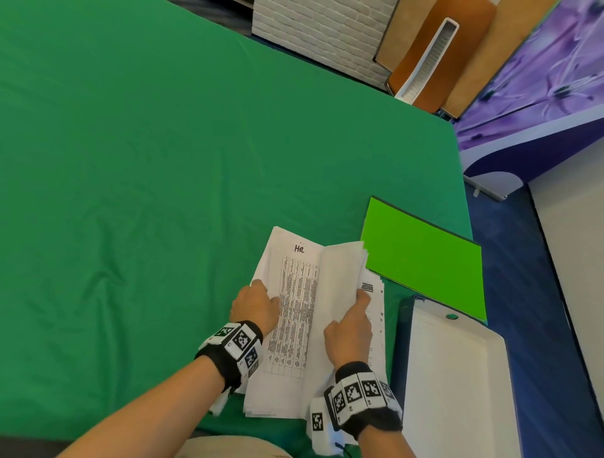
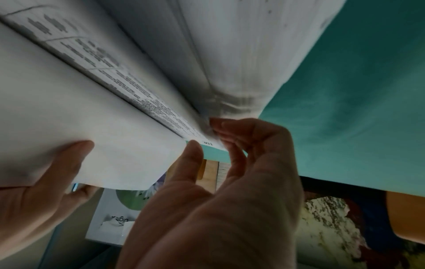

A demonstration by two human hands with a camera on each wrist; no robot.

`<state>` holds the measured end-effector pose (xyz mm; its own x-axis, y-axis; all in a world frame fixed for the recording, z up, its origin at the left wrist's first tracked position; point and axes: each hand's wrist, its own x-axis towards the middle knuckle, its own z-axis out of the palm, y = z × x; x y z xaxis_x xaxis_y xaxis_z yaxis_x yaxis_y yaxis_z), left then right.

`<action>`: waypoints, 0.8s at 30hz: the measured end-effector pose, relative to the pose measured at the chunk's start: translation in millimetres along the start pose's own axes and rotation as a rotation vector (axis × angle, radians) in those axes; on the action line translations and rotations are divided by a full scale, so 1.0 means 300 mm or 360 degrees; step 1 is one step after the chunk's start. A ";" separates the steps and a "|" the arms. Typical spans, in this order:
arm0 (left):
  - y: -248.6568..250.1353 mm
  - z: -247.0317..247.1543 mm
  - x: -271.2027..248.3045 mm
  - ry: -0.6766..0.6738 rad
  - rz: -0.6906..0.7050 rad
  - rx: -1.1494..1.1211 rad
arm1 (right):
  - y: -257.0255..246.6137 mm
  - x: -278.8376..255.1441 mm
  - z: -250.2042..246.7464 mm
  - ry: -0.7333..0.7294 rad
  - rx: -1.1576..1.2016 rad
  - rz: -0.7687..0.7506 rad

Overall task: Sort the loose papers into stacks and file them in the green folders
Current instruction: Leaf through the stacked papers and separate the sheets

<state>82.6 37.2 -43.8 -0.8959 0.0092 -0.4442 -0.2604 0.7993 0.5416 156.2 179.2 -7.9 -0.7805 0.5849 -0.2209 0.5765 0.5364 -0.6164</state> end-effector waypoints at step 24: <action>0.074 0.033 -0.081 -0.0427 0.0492 -0.0209 | 0.064 0.047 0.046 0.0030 -0.0229 -0.0145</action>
<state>102.1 60.7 -28.0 -0.8182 0.4062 -0.4069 -0.0533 0.6511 0.7571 153.0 189.5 -33.3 -0.8273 0.5403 -0.1539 0.5331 0.6687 -0.5183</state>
